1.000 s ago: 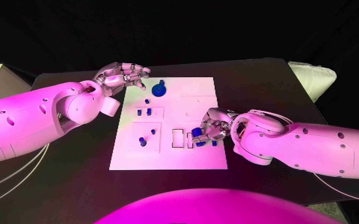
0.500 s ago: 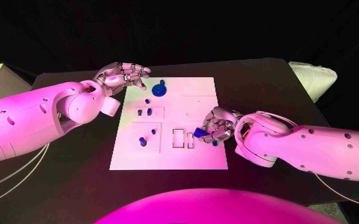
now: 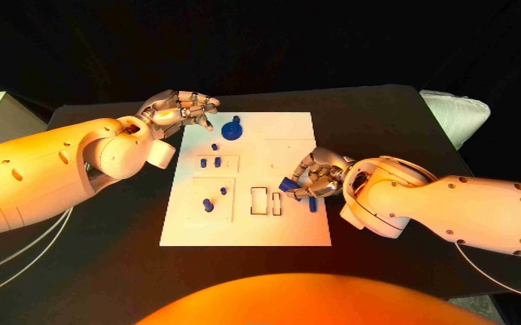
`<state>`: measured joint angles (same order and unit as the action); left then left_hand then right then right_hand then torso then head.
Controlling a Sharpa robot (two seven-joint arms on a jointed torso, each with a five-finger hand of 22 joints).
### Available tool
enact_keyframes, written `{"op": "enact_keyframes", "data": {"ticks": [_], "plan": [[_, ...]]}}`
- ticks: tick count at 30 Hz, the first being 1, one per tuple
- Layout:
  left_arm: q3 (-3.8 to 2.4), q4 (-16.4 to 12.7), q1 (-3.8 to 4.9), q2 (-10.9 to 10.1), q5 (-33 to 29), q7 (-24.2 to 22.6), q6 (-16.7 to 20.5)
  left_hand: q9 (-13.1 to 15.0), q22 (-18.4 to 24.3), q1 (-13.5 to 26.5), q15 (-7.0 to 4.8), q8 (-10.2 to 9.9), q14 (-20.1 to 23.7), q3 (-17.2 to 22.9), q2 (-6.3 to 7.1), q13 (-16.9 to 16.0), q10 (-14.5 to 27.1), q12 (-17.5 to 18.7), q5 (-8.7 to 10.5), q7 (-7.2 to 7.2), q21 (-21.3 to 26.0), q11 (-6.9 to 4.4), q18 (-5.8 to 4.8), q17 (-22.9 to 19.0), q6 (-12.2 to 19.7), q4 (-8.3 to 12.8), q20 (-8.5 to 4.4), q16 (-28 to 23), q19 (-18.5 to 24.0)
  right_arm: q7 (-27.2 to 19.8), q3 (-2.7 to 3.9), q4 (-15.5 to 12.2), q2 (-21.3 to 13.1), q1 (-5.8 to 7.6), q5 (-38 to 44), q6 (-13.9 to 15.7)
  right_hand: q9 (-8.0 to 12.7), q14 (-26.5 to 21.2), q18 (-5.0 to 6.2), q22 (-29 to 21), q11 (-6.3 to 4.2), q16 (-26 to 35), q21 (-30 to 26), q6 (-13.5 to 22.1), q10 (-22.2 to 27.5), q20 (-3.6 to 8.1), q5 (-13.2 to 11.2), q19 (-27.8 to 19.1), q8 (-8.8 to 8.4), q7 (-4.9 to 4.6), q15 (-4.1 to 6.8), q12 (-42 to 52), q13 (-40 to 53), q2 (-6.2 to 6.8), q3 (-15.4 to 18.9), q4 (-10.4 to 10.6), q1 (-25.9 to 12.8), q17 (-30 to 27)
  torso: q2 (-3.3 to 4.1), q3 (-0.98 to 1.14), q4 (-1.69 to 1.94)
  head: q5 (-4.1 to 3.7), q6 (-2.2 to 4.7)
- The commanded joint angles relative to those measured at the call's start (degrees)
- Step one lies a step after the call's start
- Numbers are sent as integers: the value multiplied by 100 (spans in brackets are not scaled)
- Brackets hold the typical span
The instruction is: Assemble the parts on the task board
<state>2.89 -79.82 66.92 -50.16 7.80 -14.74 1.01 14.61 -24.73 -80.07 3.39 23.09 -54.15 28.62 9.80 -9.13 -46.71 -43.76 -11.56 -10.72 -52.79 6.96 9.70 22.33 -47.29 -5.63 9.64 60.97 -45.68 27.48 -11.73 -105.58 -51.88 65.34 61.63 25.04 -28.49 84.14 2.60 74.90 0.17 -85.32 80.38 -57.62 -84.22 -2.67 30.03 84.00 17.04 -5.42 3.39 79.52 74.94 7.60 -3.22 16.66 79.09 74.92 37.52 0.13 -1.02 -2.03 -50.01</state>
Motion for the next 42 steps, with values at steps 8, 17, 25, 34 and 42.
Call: {"op": "enact_keyframes", "data": {"ticks": [8,17,25,34,42], "plan": [[-4,-27,2,6,-8,-25,-63,-8,5,15,28,-29,-2,1,11,5,10,17,-20,-9,26,33,78,-4,26,-30,-4,-28,-24,-119,5,23,290,52,-517,-43,-27,420,-85,1277,-17,-31,49,-220,-66,17,-235,331,-16,98,29,24,744,33,-282,9,-351,808,6,-5,6,57,1],[-4,-41,2,-3,-8,-21,-56,-8,5,15,28,-29,-2,1,11,5,10,17,-20,-9,26,33,78,-4,26,-30,-4,-28,-24,19,4,228,637,36,-504,-254,-15,437,-108,1310,-33,-71,179,-311,-125,23,-566,368,-13,121,39,91,809,8,-426,10,-752,877,6,0,6,74,1],[-4,-53,3,-15,-8,-17,-48,-8,5,15,28,-29,-2,1,11,5,10,17,-20,-9,26,33,78,-4,26,-30,-4,-28,-24,162,1,366,818,5,-460,-396,-12,462,-128,1336,-46,-135,286,-362,-155,33,-791,399,-4,137,51,110,833,-15,-490,9,-1035,979,14,6,-1,108,1],[-4,-56,3,-18,-8,-13,-47,-8,5,15,28,-29,-2,1,11,5,10,17,-20,-9,26,33,78,-4,26,-30,-4,-28,-24,259,1,405,913,-12,-427,-588,-9,478,-140,1351,-60,-181,348,-420,-196,42,-993,416,26,156,61,175,889,-30,-525,8,-1202,1052,12,11,-6,134,1],[-4,-57,3,-23,-8,-12,-45,-8,5,15,28,-29,-2,1,11,5,10,17,-20,-9,26,33,78,-4,26,-30,-4,-28,-24,289,1,438,951,-30,-394,-564,-7,480,-141,1353,-61,-186,356,-422,-195,43,-1006,418,28,156,61,172,888,-32,-526,10,-1220,1060,13,9,-4,142,1]]}}
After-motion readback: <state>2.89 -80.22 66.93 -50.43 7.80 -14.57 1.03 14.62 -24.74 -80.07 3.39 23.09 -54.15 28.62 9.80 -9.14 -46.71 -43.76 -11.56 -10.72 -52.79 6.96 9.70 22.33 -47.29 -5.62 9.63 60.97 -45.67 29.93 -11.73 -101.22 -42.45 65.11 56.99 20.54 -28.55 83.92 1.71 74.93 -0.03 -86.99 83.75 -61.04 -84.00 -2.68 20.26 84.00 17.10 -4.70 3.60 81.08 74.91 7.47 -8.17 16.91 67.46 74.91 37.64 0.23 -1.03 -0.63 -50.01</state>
